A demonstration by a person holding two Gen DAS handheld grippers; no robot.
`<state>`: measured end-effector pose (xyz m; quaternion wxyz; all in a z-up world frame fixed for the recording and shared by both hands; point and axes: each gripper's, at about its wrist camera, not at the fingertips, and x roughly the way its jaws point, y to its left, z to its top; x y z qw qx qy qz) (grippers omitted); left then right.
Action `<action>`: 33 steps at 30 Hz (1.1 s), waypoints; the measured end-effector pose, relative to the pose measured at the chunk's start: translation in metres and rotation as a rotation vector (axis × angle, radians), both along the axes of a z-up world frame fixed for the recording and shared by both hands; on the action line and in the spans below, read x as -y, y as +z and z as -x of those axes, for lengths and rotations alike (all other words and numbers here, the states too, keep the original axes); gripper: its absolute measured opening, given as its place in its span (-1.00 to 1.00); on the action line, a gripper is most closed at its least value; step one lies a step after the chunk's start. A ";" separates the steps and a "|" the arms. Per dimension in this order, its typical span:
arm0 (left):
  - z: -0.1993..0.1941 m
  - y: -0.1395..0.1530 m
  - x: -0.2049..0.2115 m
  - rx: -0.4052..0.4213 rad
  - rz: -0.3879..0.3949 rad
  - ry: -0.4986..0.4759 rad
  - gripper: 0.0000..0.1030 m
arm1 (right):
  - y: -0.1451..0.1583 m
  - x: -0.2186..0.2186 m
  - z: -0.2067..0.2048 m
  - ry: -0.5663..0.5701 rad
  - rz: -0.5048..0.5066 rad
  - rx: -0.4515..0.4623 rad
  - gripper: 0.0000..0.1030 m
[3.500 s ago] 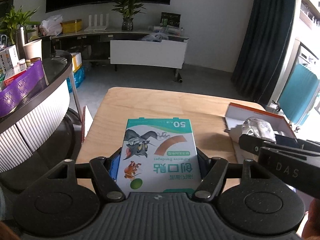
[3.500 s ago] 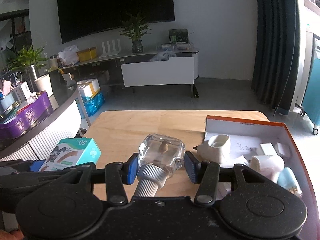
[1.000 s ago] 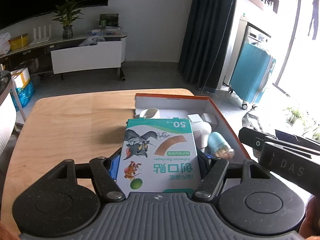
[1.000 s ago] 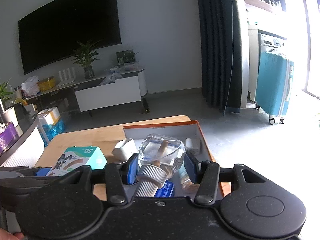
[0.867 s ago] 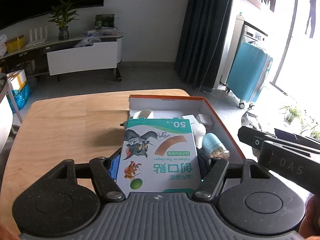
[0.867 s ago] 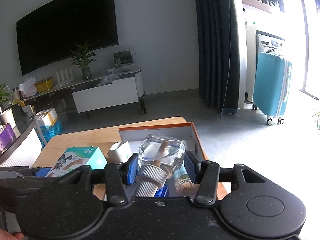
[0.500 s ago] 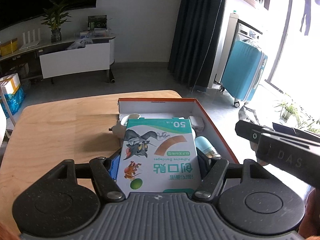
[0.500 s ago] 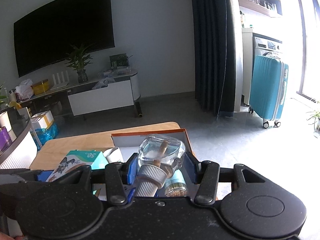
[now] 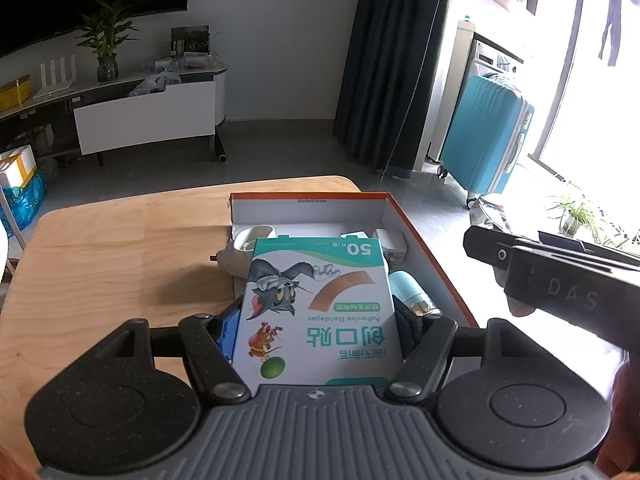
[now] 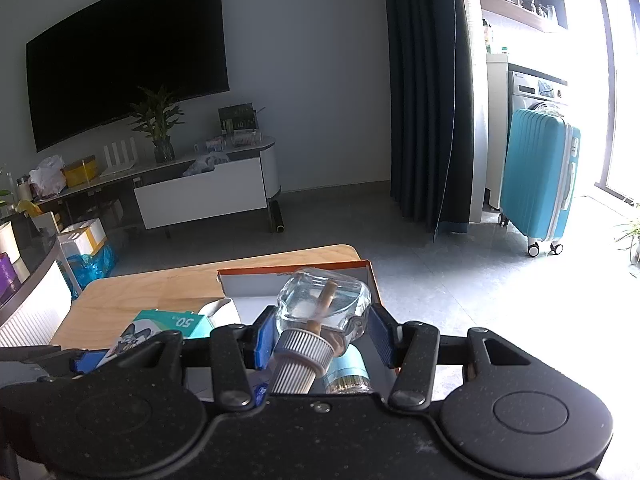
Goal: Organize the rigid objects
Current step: 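Carry the bandage box and glass bottle over the tray with both tools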
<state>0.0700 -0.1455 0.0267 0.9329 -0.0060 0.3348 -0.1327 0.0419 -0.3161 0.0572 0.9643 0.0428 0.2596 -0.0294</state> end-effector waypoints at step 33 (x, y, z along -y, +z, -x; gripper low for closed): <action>-0.021 -0.007 0.009 -0.033 0.005 0.000 0.38 | -0.005 0.007 -0.025 0.001 -0.022 -0.043 0.17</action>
